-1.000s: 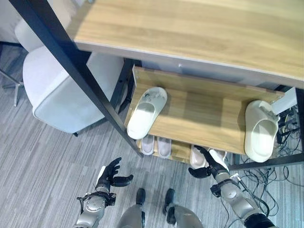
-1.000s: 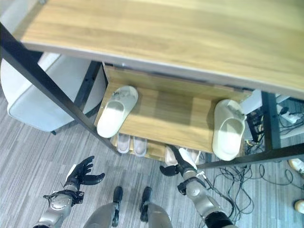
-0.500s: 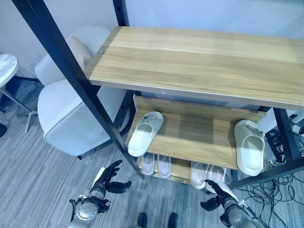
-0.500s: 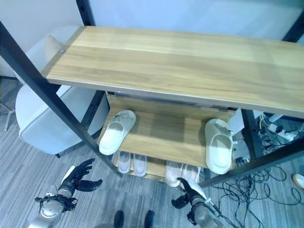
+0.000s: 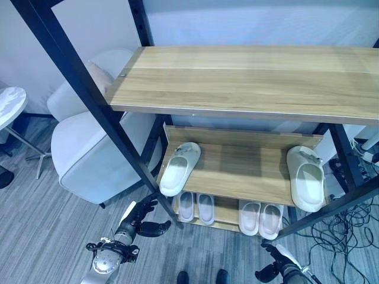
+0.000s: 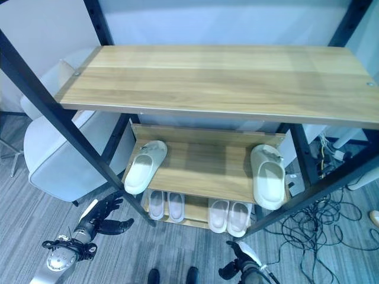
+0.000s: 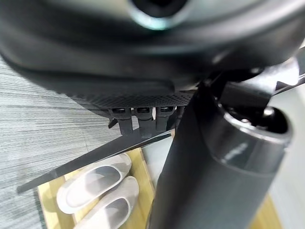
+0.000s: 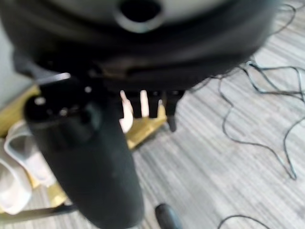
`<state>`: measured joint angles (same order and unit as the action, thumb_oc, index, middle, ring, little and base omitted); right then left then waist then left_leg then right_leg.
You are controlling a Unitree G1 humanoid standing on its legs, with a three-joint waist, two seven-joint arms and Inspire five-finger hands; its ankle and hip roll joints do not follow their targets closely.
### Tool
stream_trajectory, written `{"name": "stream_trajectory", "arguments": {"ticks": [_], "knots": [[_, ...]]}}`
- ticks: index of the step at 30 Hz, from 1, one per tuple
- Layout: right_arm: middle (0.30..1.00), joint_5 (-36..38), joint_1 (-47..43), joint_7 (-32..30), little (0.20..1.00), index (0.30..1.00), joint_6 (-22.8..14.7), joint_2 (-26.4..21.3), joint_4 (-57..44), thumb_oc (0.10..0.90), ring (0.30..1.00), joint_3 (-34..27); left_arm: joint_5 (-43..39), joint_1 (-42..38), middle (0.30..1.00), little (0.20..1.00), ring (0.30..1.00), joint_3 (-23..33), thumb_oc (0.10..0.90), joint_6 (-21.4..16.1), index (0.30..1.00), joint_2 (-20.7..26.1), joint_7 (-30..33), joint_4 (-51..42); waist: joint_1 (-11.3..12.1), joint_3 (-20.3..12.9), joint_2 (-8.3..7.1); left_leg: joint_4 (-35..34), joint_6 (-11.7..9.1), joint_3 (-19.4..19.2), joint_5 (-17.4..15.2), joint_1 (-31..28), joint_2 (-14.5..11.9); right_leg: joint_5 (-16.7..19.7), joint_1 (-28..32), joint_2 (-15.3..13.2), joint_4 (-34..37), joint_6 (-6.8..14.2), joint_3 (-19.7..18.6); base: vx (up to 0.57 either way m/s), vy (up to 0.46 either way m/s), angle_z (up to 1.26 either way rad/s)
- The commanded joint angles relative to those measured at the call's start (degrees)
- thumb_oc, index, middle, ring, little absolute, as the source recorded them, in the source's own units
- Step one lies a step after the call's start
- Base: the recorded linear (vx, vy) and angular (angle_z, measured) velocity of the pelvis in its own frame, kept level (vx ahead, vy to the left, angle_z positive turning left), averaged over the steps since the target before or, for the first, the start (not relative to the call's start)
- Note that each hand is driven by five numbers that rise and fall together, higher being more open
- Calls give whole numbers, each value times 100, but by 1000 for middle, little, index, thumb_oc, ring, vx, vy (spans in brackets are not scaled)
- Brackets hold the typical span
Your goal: Arrange the slippers neatly on the shoe rack.
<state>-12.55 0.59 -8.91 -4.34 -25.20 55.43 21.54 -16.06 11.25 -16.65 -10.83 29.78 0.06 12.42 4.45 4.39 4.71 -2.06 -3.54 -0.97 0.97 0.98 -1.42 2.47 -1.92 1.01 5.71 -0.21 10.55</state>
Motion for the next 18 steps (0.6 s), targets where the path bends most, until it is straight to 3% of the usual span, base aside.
{"name": "stream_trajectory", "arguments": {"ticks": [1,12,18], "knots": [[900,-162,-5,-94,900,900,-104,19,-254,800,900,0,-378,-174,900,900,900,527,800,-514,900,266,-1,-661,32,-317,-349,-294,-100,40,449,385,296,-270,141,-199,-71,713,97,60,-15,-1],[900,-174,95,-116,900,900,-77,98,-295,800,900,-18,-424,-184,900,900,900,821,800,-525,900,83,128,-1134,34,-411,-381,-294,-100,26,314,179,271,-321,324,-243,-71,748,136,11,-1,0],[900,-220,120,-68,900,900,-37,175,-212,800,900,23,-933,-181,900,900,900,1003,800,-568,900,67,-46,-1687,28,-460,-352,-294,-104,8,285,147,268,-322,343,-263,-71,756,137,0,0,0]]}}
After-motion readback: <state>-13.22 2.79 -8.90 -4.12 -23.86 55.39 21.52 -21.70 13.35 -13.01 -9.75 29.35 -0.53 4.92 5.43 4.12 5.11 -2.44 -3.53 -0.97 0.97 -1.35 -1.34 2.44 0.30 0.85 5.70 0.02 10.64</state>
